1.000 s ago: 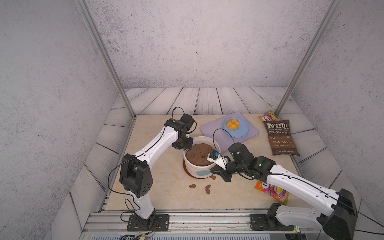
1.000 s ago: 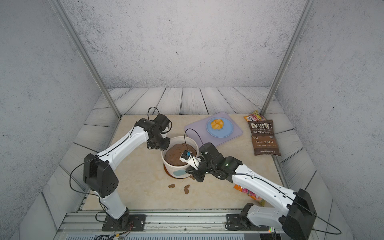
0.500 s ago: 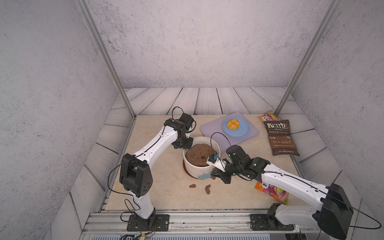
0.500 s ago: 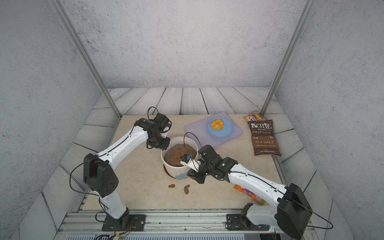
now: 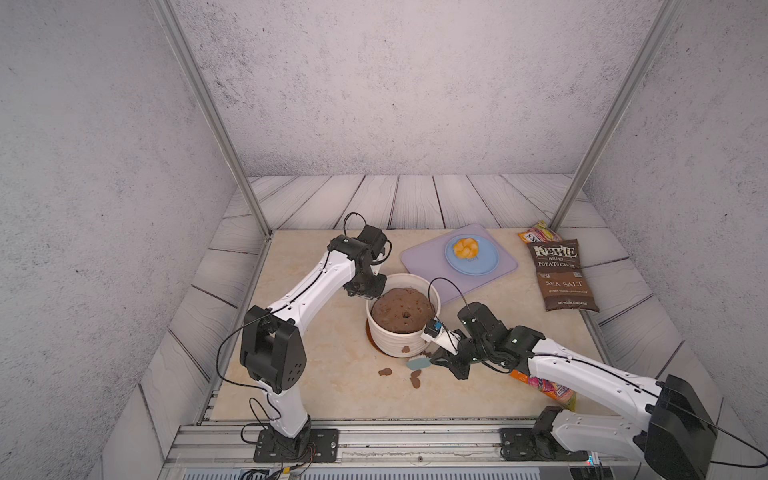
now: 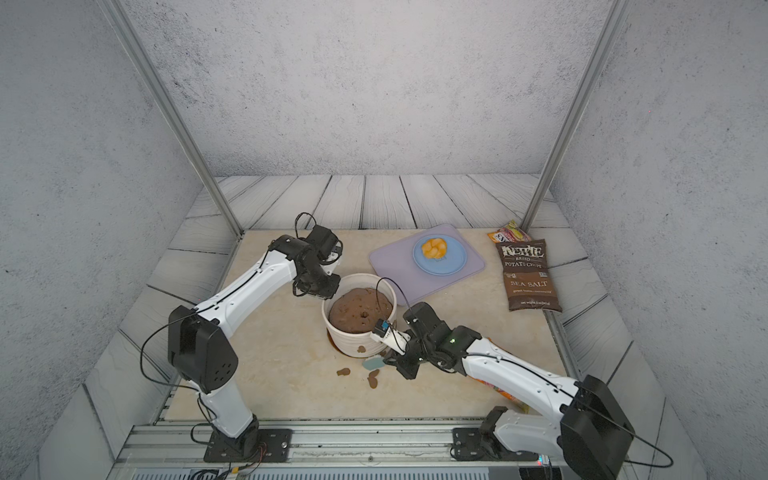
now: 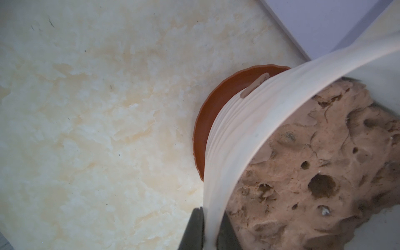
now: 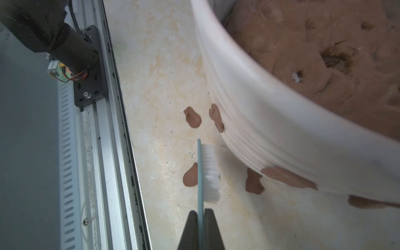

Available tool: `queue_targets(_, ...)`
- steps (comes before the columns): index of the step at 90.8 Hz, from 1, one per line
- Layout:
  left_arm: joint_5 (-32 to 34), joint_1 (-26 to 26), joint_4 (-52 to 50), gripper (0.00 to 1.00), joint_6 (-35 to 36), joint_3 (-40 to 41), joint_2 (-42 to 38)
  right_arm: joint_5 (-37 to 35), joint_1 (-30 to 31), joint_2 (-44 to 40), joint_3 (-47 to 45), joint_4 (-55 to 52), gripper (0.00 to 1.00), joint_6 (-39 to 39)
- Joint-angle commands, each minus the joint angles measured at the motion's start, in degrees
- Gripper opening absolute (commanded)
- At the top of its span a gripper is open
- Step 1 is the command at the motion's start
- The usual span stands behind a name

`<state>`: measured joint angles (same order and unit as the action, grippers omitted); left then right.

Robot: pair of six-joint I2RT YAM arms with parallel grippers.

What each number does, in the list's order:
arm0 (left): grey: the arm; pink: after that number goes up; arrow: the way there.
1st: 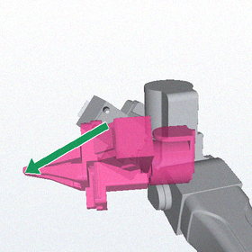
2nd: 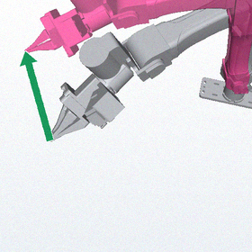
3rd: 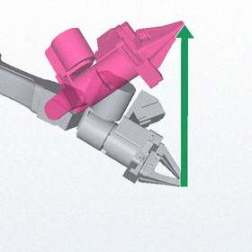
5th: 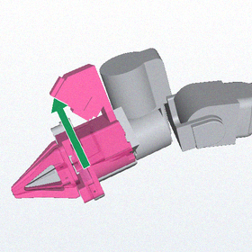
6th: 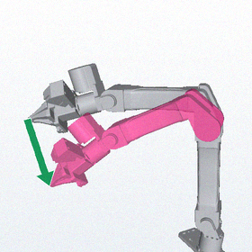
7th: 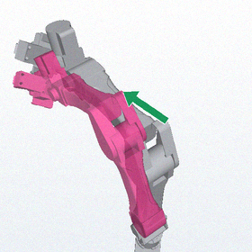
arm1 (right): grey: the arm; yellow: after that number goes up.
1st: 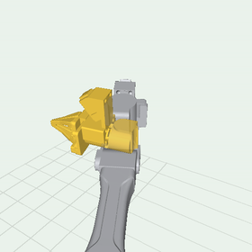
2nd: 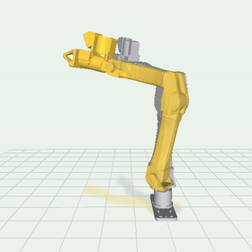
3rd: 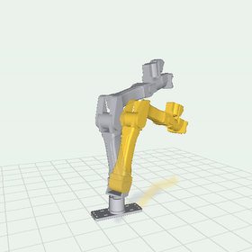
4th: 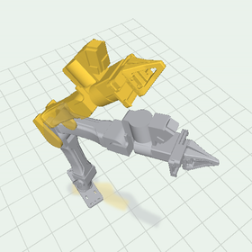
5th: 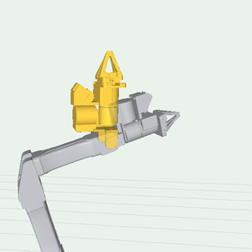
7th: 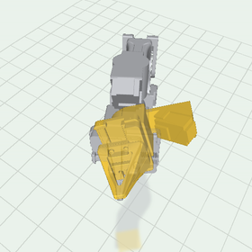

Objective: Scrub the dried mud off the ceramic pot
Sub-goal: Rotate the pot on the tray.

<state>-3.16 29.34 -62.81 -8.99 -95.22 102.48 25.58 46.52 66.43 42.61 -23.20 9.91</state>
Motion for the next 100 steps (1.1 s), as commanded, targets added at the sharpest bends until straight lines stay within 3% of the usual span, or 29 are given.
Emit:
queue_targets(1, -2.7, -0.5, 0.2, 0.11, 2.7, 0.3, 3.1, 2.5, 1.1, -3.0, 2.2, -2.8, 0.0, -1.8)
queue_targets(28, -3.0, -0.8, 0.3, 0.11, 3.0, 1.8, 2.5, -1.5, 1.6, -2.6, 7.6, 3.5, 0.0, -4.2)
queue_targets(58, -5.4, -0.8, 1.1, 0.11, 3.6, 4.0, 1.3, -8.4, 1.3, 2.9, 6.3, 6.4, 0.0, 1.2)
queue_targets(100, -6.5, -0.8, 1.0, 0.12, 3.9, 3.4, 1.8, -3.0, 0.4, 1.6, -1.3, 6.0, 0.0, -0.6)
